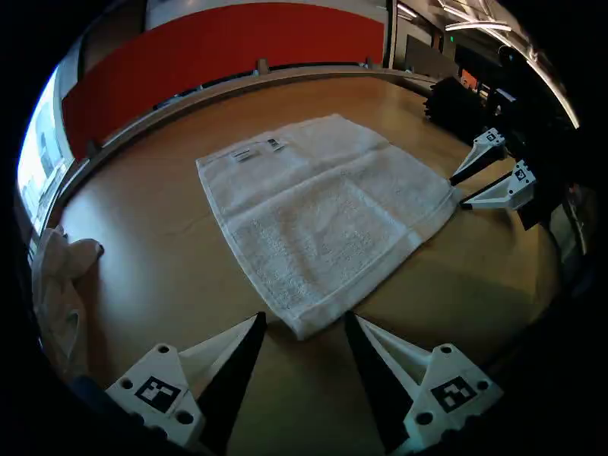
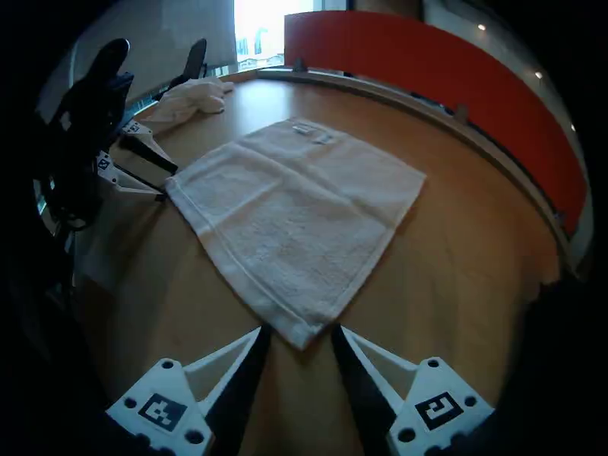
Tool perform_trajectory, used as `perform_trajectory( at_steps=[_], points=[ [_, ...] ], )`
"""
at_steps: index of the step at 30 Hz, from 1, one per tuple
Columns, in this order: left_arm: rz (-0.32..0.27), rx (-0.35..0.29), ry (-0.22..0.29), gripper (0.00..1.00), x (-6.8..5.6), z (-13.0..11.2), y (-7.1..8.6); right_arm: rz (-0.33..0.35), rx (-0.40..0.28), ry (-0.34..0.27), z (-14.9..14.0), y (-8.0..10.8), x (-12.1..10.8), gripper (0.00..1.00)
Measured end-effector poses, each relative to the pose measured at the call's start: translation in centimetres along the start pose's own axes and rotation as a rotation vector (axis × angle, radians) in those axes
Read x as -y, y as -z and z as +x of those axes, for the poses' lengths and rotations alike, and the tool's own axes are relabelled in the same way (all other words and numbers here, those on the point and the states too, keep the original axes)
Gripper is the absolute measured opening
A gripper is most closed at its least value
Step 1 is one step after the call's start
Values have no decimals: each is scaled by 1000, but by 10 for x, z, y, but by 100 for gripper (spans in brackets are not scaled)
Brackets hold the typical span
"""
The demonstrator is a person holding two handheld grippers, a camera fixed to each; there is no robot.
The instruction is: Fold towel
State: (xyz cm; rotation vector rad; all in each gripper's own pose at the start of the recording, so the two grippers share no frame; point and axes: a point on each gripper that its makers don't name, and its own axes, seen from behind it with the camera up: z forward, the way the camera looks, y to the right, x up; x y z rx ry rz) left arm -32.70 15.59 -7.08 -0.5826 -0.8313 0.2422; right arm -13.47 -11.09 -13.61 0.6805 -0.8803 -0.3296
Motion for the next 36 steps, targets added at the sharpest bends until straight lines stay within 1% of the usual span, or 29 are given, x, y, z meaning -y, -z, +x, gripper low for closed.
perform_trajectory(
  at_steps=[2, 3, 6, 8, 12, 14, 15, 16, 18, 22, 27, 30, 36],
  points=[
    [-1, 3, -1, 75, 0, 0, 0, 0, 0, -1, 0, -1, 0, 59],
    [-2, 4, -2, 72, -1, 0, 0, 0, 0, -2, 0, -1, 0, 58],
    [-6, 9, -4, 65, -3, 0, 1, 0, -1, -5, 0, -1, 1, 51],
    [-8, 12, -7, 57, -5, 0, 0, -1, -4, -8, 0, -2, 1, 45],
    [-7, 19, -8, 47, -7, 0, 0, -6, -5, -16, 0, -2, 0, 31],
    [-4, 23, -5, 31, -8, 0, -1, -8, -6, -20, 0, -2, 0, 24],
    [-2, 25, -3, 27, -8, 1, -1, -8, -6, -22, 0, -2, 0, 21],
    [1, 27, 1, 22, -7, 1, -1, -8, -6, -24, 0, -3, 0, 20],
    [6, 30, 8, 18, -7, 2, -1, -6, -7, -28, 0, -3, 1, 18],
    [2, 35, 19, 15, -7, 3, -1, -8, -17, -33, 2, -1, 2, 18],
    [-5, 33, 41, 13, -8, 6, 3, -9, -30, -33, 6, 4, 1, 18],
    [-1, 21, 50, 13, -9, 11, 8, -8, -39, -34, 10, 9, 1, 18],
    [1, -2, 64, 13, -12, 22, 24, -7, -53, -36, 18, 24, 1, 17]
  ],
)
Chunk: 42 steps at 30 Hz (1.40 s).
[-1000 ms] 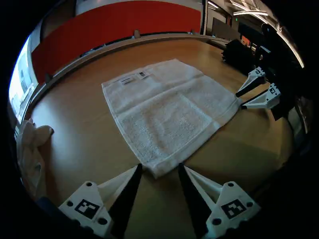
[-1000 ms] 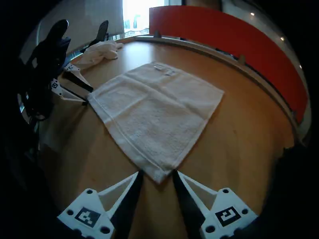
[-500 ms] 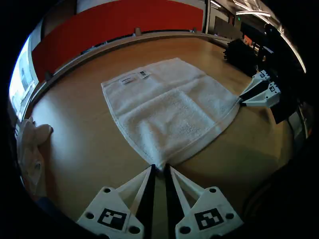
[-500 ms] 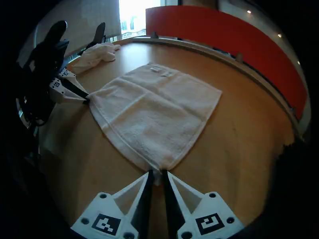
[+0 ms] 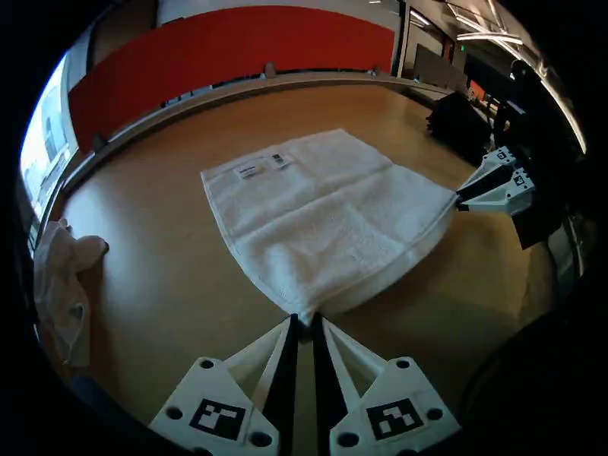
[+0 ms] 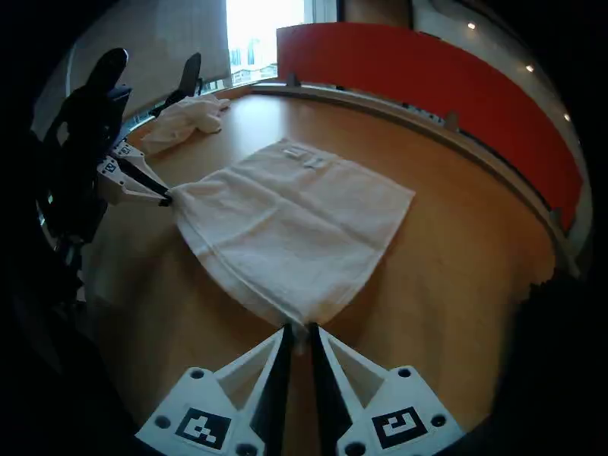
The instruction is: Fold towel
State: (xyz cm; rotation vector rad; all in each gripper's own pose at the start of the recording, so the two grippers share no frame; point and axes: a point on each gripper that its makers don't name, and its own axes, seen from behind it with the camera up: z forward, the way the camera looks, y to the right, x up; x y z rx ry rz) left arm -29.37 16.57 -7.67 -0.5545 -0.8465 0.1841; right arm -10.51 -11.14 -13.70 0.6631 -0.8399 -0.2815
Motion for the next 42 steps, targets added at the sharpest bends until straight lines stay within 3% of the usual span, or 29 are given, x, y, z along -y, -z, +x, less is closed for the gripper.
perform_trajectory(
  at_steps=[19, 31, 42],
  points=[
    [-18, -1, 49, 13, -17, 13, 58, 10, -27, 26, 23, 60, 21, 17],
    [-31, 2, 70, 13, -28, 17, 90, 18, -33, 50, 33, 87, 32, 17],
    [-34, 1, 75, 13, -38, 15, 100, 18, -25, 57, 32, 96, 36, 17]
  ],
)
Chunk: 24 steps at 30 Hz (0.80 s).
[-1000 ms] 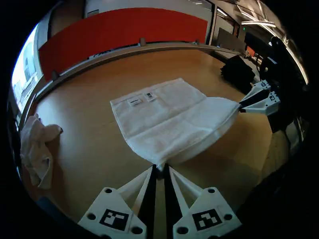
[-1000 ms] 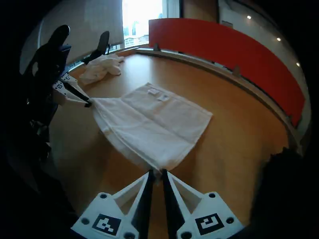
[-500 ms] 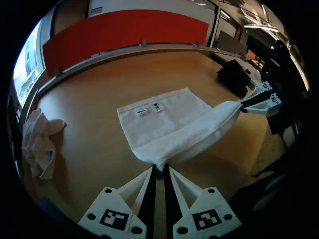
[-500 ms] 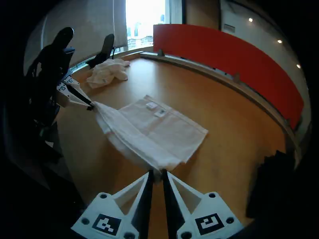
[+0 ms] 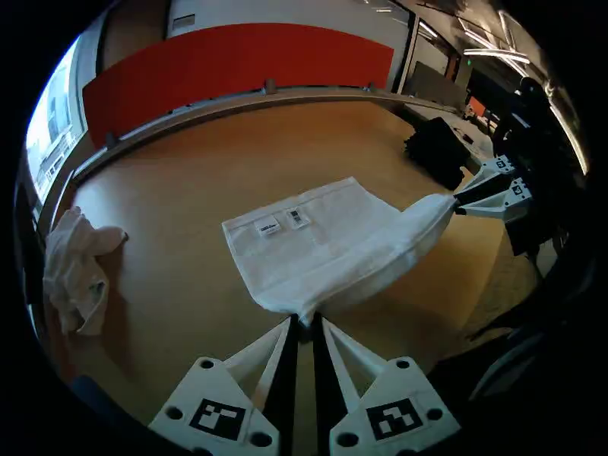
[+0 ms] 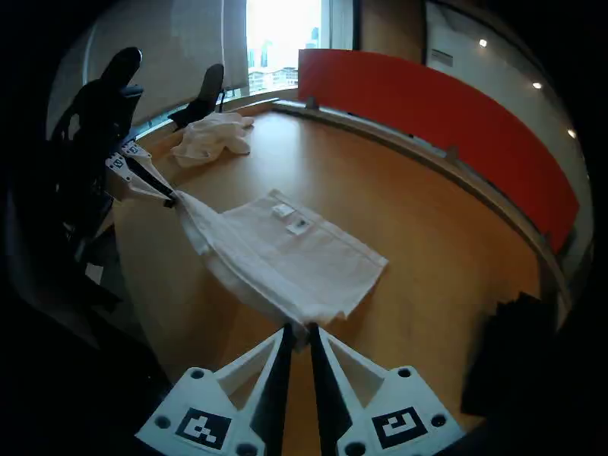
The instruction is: Fold towel
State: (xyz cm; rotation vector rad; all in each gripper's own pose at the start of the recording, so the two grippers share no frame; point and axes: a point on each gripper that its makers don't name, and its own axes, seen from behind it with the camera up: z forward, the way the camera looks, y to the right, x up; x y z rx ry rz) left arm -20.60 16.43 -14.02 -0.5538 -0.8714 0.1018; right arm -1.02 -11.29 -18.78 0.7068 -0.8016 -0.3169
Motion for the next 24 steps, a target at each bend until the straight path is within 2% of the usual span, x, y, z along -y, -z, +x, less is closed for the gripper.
perform_trajectory(
  at_steps=[6, 12, 18, 24],
  points=[
    [-1, 1, 11, 13, 0, 2, -1, -2, 1, -4, 0, -2, -2, 17],
    [17, -8, 5, 13, 8, 11, -7, -5, -2, 5, 6, -8, -9, 17],
    [35, -20, 2, 13, 20, 28, -21, -23, 4, 17, 15, -20, -25, 17],
    [52, -24, 10, 13, 34, 44, -40, -38, 3, 2, 25, -37, -44, 17]
  ],
)
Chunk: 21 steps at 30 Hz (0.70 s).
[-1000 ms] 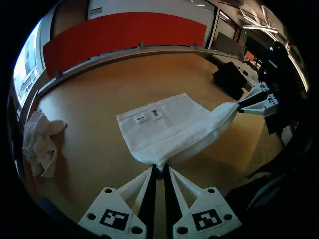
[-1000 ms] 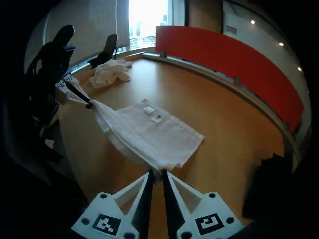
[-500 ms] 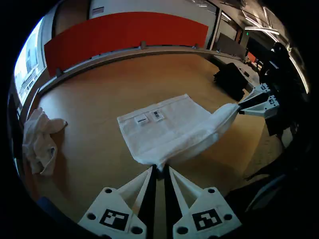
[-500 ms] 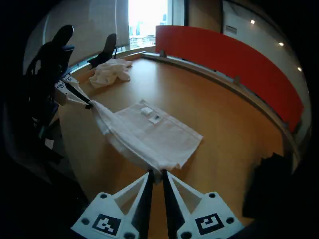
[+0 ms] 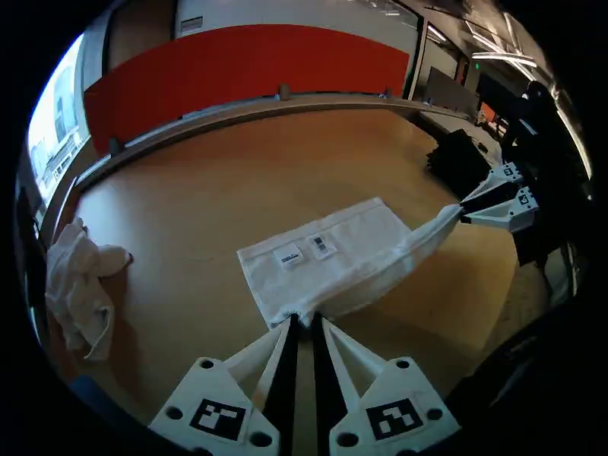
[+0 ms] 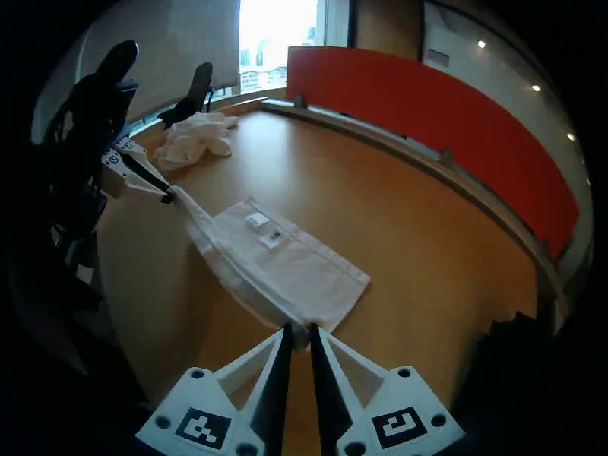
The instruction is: Fold towel
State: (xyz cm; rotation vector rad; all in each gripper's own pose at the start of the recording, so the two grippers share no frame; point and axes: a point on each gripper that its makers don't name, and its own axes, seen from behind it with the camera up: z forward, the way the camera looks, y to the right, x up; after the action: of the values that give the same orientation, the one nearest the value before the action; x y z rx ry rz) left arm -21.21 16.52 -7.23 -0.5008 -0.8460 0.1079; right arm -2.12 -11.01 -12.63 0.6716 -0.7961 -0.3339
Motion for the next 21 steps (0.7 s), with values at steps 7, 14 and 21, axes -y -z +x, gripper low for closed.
perform_trajectory(
  at_steps=[7, 14, 21],
  points=[
    [10, 3, 14, 13, 13, 14, -21, -16, 7, -5, 9, -18, -18, 17],
    [9, 23, 9, 13, 18, 14, -38, -16, 17, -25, 9, -32, -27, 17],
    [4, 46, 6, 13, 20, 8, -50, -11, 39, -37, 3, -43, -32, 17]
  ],
)
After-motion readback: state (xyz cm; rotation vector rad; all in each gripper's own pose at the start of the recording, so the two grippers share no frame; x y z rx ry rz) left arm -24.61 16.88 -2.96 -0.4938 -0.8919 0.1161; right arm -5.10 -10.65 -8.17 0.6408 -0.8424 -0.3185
